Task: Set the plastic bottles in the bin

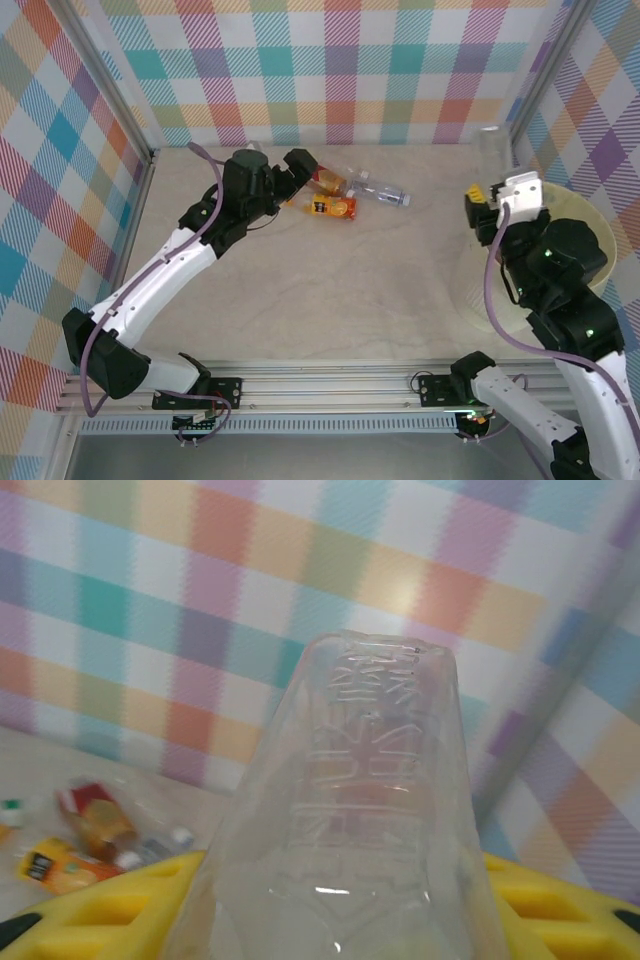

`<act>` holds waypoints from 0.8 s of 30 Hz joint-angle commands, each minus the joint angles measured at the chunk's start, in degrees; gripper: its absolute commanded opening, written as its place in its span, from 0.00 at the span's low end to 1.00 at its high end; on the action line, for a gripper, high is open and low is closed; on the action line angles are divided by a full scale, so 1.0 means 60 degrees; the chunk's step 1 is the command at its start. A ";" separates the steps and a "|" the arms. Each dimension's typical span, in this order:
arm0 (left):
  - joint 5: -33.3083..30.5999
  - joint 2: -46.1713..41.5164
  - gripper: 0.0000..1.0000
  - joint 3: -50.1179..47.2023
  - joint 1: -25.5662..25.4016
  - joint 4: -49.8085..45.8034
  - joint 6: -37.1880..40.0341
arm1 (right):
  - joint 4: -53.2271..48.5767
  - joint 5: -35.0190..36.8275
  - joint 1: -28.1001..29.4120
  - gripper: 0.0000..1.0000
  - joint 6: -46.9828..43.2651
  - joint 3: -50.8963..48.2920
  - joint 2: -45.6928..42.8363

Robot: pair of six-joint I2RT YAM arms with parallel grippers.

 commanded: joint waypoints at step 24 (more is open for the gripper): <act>-0.0771 -0.0301 1.00 -0.0960 0.0188 -0.0753 0.0413 | -0.4906 -0.1490 -0.5835 0.35 0.3251 0.2067 0.3636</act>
